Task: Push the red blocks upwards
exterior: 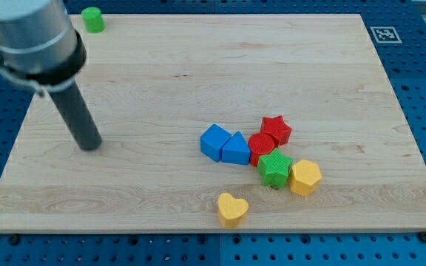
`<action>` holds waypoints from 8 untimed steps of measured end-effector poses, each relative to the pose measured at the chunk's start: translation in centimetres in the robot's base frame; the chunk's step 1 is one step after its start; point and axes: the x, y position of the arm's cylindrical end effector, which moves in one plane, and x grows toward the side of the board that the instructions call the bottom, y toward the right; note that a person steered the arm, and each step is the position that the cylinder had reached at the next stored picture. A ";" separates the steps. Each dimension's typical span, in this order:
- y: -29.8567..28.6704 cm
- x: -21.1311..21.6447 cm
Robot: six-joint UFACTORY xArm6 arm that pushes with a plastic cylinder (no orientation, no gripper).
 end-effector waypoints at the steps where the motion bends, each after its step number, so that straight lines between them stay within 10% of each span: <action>1: 3.2 4.2; 8: 17.2 3.2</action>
